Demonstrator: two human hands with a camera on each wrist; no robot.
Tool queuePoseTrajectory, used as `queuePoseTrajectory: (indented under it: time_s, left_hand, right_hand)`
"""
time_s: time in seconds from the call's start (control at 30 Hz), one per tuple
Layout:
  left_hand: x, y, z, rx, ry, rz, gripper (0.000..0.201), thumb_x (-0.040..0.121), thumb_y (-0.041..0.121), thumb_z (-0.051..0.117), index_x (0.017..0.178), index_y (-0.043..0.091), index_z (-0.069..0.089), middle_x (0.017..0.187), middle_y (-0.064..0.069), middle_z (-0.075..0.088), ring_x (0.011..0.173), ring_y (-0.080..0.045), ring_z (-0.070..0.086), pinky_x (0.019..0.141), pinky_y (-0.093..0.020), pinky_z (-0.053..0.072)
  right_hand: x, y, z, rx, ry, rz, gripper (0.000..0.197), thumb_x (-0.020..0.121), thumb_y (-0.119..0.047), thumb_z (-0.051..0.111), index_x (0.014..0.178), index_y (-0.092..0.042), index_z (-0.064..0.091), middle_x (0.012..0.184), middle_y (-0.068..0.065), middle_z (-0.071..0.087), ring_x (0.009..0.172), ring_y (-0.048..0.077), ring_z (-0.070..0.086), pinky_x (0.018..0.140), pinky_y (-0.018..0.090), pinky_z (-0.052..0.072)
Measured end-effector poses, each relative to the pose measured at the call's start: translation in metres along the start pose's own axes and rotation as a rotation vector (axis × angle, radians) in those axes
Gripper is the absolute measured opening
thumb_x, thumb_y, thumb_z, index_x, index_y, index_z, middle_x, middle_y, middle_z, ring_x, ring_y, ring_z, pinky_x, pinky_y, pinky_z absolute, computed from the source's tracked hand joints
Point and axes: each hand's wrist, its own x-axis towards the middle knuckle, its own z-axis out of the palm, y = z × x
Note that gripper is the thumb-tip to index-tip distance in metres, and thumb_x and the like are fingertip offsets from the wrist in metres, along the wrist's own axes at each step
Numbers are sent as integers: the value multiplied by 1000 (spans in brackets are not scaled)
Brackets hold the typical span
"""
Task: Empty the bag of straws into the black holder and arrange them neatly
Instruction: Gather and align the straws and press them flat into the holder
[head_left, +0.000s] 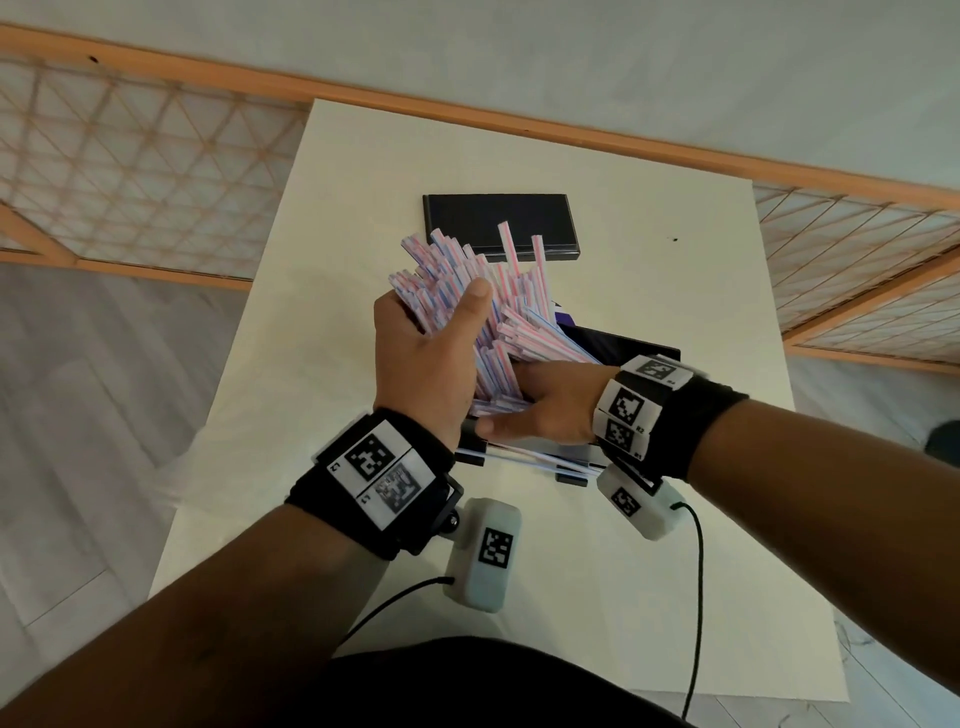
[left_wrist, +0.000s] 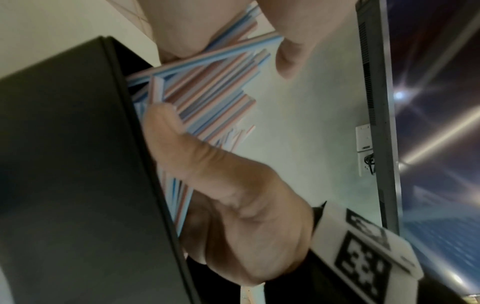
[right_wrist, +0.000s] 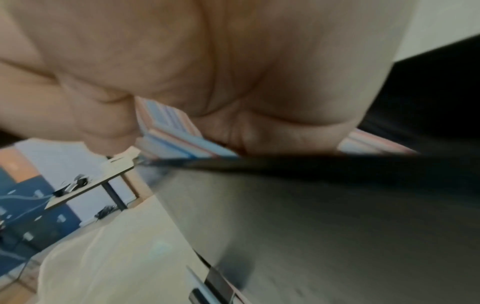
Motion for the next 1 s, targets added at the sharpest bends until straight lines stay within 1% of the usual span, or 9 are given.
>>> queuePoseTrajectory:
  time_s: [0.07, 0.17, 0.3, 0.4, 0.53, 0.6, 0.73, 0.87, 1.0]
  left_hand:
    - [0, -1, 1, 21, -4, 12, 72, 61, 52, 83, 112, 10, 56, 107, -8, 73, 100, -26, 72, 90, -55, 56]
    - [-1, 0, 2, 51, -14, 8, 73, 58, 54, 83, 113, 14, 55, 106, -3, 73, 98, -21, 73, 90, -51, 57]
    - [3, -2, 2, 8, 36, 45, 68, 61, 50, 81, 110, 12, 53, 107, -10, 71, 99, -30, 72, 88, -58, 56]
    - [6, -5, 0, 47, 33, 48, 56, 70, 47, 78, 107, 16, 52, 103, -5, 70, 94, -23, 71, 88, -52, 57]
    - [4, -7, -1, 75, 37, 66, 51, 76, 42, 73, 112, 12, 52, 100, 1, 67, 89, -14, 67, 89, -46, 57]
    - [4, -5, -1, 37, 47, 68, 54, 72, 45, 74, 111, 14, 52, 104, -2, 69, 95, -19, 69, 92, -50, 56]
    - [6, -6, -2, -6, 36, 33, 64, 67, 49, 78, 112, 13, 52, 109, -9, 70, 102, -29, 70, 91, -58, 55]
    - [7, -7, -3, -37, 50, 10, 68, 62, 51, 80, 111, 13, 53, 110, -13, 71, 102, -33, 70, 91, -60, 54]
    - [9, 1, -6, -66, 79, 22, 73, 61, 50, 79, 114, 9, 51, 101, -7, 68, 94, -26, 69, 92, -60, 54]
  right_hand:
    - [1, -2, 5, -17, 65, -16, 76, 89, -65, 51, 145, -15, 41, 145, 5, 49, 124, 19, 48, 96, 23, 29]
    - [3, -3, 12, -10, 142, -107, 80, 84, -73, 50, 148, -25, 39, 150, 1, 45, 141, 20, 37, 116, 33, 25]
    - [-3, -4, 4, 76, 117, -87, 51, 91, -59, 54, 134, -33, 53, 133, -3, 61, 126, 18, 52, 106, 26, 33]
    - [2, -6, 3, -4, 89, -51, 65, 86, -70, 50, 134, -25, 53, 131, 2, 60, 124, 24, 53, 105, 32, 39]
    - [3, -5, 0, -38, 50, 40, 38, 86, -65, 56, 81, -27, 52, 79, -10, 56, 76, 13, 52, 63, 20, 35]
    - [1, -6, -2, -7, 69, 38, 41, 83, -64, 62, 68, -30, 44, 65, -13, 48, 61, 4, 45, 54, 19, 28]
    - [7, -3, 4, -4, 73, -18, 50, 75, -71, 66, 100, -28, 63, 92, -7, 67, 89, 15, 62, 81, 30, 47]
    - [5, -2, 10, 3, 115, -34, 62, 78, -67, 65, 128, -33, 55, 120, -7, 65, 114, 19, 57, 96, 26, 40]
    - [3, -2, 8, 49, 147, 15, 36, 78, -62, 70, 70, -33, 50, 70, -16, 54, 70, 6, 53, 69, 22, 37]
